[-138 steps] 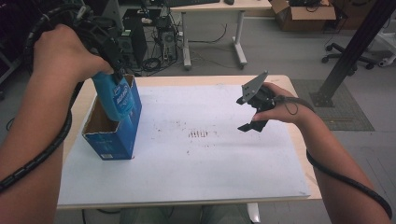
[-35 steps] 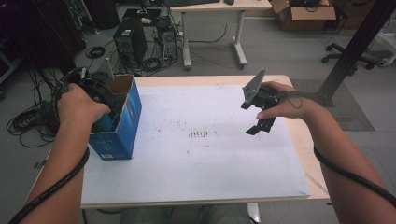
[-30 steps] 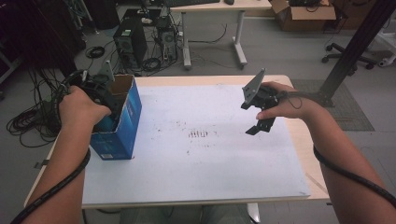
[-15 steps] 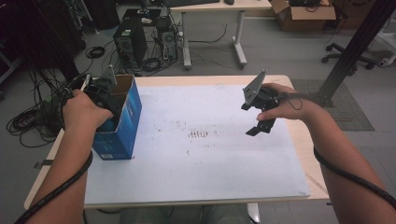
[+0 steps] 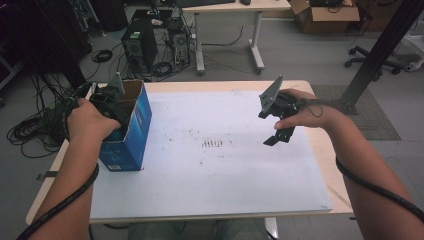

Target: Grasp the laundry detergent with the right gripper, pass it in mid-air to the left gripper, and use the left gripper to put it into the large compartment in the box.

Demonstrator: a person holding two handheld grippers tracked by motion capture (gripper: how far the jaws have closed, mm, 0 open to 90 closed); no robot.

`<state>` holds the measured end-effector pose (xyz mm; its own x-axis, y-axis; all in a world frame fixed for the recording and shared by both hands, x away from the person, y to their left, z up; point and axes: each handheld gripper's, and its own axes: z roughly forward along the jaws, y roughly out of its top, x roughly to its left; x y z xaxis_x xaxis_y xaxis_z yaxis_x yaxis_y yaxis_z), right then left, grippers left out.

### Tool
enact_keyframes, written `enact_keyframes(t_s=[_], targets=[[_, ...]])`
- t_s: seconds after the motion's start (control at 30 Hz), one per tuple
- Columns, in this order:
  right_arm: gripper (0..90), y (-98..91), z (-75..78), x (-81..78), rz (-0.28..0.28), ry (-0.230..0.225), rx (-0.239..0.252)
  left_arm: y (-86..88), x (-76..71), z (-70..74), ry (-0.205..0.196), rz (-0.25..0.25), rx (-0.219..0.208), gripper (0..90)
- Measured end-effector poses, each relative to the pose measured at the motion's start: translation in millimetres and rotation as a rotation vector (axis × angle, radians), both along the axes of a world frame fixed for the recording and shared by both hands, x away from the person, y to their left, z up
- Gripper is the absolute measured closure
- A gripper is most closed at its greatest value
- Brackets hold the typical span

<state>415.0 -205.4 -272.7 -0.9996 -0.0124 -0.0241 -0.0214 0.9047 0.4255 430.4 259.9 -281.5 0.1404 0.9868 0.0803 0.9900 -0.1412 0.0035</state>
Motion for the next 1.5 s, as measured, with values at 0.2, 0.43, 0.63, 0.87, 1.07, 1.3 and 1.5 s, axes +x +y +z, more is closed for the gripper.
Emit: enact_keyframes(t_s=[0.2, 0.43, 0.63, 0.87, 1.07, 1.3, 1.5], targets=[[3.2, 0.5, 0.1, 0.0, -0.003, 0.002, -0.002, 0.3, 0.8, -4.7, 0.006, -0.010, 0.003, 38.1], [3.3, 0.5, -1.4, -0.2, -0.004, 0.004, -0.002, 0.9, 0.9, -5.5, 0.003, -0.004, -0.002, 38.1], [3.3, -0.7, -1.3, -0.5, -0.005, 0.004, -0.003, 1.5, 0.8, -6.0, 0.000, -0.007, -0.007, 37.8], [3.3, -2.2, -0.3, -1.2, -0.008, 0.001, -0.001, 1.6, 0.2, -6.0, -0.003, -0.021, -0.011, 36.6], [3.2, -2.2, -1.6, -1.4, -0.008, 0.001, 0.000, 0.2, -0.2, -6.0, -0.002, -0.030, -0.016, 31.3], [3.4, -1.8, -1.6, -1.4, -0.005, -0.001, 0.003, -0.4, -1.1, -3.8, -0.001, -0.023, -0.025, 27.9], [3.3, -1.2, -1.0, -1.4, -0.003, -0.001, 0.005, -1.4, -2.3, 0.5, -0.004, -0.026, -0.020, 27.7]])
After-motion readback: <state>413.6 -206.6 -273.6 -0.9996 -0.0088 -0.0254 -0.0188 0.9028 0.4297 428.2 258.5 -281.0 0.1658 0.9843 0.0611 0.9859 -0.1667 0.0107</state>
